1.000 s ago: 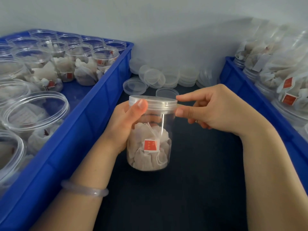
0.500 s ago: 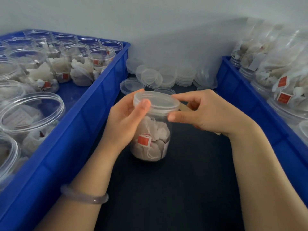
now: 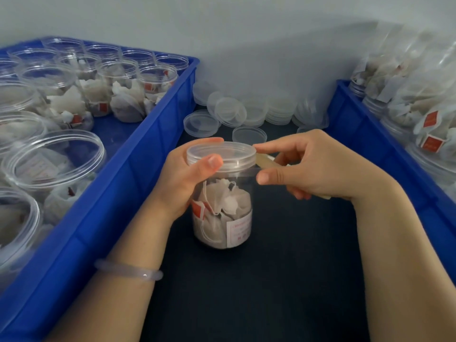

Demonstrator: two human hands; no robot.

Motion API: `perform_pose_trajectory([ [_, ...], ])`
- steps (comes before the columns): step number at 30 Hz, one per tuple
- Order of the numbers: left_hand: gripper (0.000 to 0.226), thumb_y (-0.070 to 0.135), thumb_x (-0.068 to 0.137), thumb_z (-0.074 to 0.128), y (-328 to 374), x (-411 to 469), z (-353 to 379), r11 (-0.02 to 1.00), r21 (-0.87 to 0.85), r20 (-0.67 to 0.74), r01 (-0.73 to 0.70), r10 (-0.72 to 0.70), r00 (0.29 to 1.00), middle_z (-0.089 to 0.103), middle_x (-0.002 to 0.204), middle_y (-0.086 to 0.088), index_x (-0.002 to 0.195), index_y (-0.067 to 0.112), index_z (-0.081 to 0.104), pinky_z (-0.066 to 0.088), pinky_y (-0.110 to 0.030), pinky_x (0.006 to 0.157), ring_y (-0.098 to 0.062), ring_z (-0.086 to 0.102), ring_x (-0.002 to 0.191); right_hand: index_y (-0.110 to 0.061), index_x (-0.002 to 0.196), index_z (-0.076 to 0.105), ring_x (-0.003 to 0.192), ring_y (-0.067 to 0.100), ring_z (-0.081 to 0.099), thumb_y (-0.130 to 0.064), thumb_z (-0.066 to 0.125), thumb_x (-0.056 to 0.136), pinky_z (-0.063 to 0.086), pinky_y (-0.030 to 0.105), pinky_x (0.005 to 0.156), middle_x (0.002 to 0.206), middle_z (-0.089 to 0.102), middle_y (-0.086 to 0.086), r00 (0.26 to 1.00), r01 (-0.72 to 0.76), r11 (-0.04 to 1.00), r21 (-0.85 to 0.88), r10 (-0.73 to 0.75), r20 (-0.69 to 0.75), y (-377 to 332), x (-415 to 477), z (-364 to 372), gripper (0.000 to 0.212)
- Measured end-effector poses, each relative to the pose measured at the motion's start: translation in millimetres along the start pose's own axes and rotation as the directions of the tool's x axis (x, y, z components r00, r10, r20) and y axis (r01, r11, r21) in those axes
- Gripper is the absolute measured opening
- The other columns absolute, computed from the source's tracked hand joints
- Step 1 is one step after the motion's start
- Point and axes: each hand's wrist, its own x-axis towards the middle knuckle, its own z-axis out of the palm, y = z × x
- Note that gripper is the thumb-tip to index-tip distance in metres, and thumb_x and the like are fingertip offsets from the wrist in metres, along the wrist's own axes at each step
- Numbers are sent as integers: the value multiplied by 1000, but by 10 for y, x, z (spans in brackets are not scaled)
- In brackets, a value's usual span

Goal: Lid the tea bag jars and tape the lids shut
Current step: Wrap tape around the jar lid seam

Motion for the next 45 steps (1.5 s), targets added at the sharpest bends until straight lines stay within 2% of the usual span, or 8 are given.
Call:
perform_pose_trajectory([
  [5,96,75,44,76,18,-8,28,999,-47,90,-4,8,996,72,100,0,113,11,59,52,-26,79,-17,67,99,-49,101,66,42,6,52,-55,68,58,38,11,40,67,67,5,1000,23,1000,17,-23,13,15,-2,-10,44],
  [10,85,72,50,75,13,-38,29,997,-74,213,23,-6,977,73,99,4,110,14,60,52,-21,79,-12,67,98,-55,106,58,43,7,53,-62,66,52,40,12,42,82,66,1,998,36,999,33,-37,45,53,24,1,55],
  [15,109,76,43,75,-8,-58,65,991,-129,269,41,-5,963,68,113,-4,125,9,51,50,-29,89,-20,62,111,-53,113,60,45,8,50,-58,71,55,39,14,42,84,62,9,986,43,996,76,-55,155,117,69,21,60],
  [20,99,85,47,64,1,-17,141,989,33,90,-146,142,986,57,109,0,120,21,46,48,-26,89,-11,59,104,-50,108,64,46,8,50,-55,70,59,40,17,44,90,63,16,993,19,997,75,-28,115,182,87,13,49],
  [27,103,66,38,80,21,8,45,959,237,193,-157,112,975,57,120,10,126,29,42,43,-12,90,1,55,114,-50,107,64,47,8,55,-68,72,49,47,18,49,87,66,9,998,50,999,-17,-50,25,156,94,40,61],
  [33,98,61,46,83,10,-5,25,991,88,159,-97,82,984,66,115,5,126,17,48,48,-18,88,-10,60,113,-70,104,55,50,9,58,-40,78,69,48,15,53,90,67,-6,989,105,994,-8,-103,103,192,33,-52,52],
  [39,101,60,44,85,-10,-11,-5,1000,-15,211,-20,23,977,65,119,-6,125,11,50,48,-30,93,-23,59,116,-60,111,51,49,8,56,-60,73,49,46,15,51,89,68,-17,994,81,996,43,-84,73,218,77,-37,65],
  [45,98,54,50,86,8,5,24,999,-13,371,39,-31,928,62,125,-4,130,13,45,47,-29,95,-22,55,121,-43,131,54,49,10,52,-40,79,58,44,20,48,91,66,1,984,57,983,176,-85,158,307,113,15,77],
])
